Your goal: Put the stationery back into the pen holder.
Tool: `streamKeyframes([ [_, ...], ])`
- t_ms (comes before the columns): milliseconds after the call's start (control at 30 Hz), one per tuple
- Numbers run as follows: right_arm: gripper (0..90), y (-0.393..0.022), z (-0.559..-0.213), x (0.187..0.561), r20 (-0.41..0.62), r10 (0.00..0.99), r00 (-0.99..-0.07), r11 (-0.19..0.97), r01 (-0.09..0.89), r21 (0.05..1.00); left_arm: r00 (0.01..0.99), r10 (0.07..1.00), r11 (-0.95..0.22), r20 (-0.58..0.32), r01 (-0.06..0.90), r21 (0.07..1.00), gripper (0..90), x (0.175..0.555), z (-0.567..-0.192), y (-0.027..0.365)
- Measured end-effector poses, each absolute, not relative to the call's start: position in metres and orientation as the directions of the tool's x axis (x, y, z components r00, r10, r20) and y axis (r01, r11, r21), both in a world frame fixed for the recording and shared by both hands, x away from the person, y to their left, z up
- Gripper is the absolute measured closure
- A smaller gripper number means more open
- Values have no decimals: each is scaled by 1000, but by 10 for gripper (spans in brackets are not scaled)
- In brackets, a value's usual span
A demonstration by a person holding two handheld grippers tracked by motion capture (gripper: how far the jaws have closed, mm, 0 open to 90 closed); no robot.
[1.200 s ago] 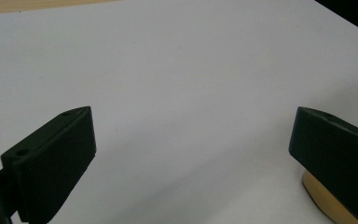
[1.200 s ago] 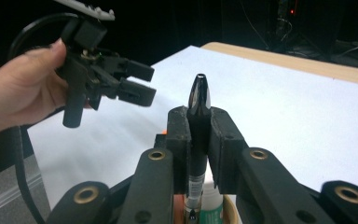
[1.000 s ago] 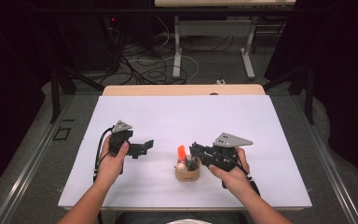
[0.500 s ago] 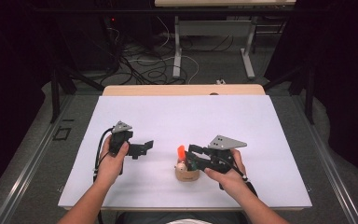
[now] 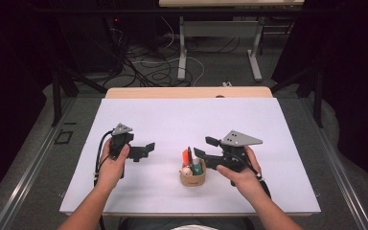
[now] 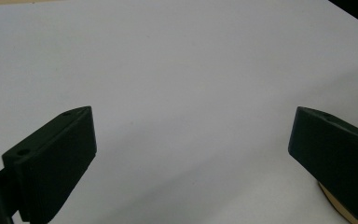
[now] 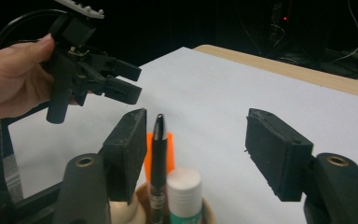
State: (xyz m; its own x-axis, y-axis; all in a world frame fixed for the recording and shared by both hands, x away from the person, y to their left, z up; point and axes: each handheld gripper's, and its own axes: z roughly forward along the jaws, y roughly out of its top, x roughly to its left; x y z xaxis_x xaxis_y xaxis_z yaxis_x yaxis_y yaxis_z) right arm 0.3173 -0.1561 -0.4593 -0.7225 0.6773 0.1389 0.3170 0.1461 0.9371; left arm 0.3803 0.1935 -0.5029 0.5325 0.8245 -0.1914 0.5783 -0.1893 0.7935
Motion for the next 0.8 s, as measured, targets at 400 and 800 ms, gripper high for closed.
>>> streamKeyframes([
  [400, 334, -187, -457, 335, 159, 750, -642, 122, 370, 921, 505, 842, -169, -188, 580, 797, 10, 384, -504, 205],
  [800, 337, -234, -469, 356, 156, 836, -526, 69, 382, 921, 473, 860, -146, -192, 588, 795, 11, 388, -504, 217],
])
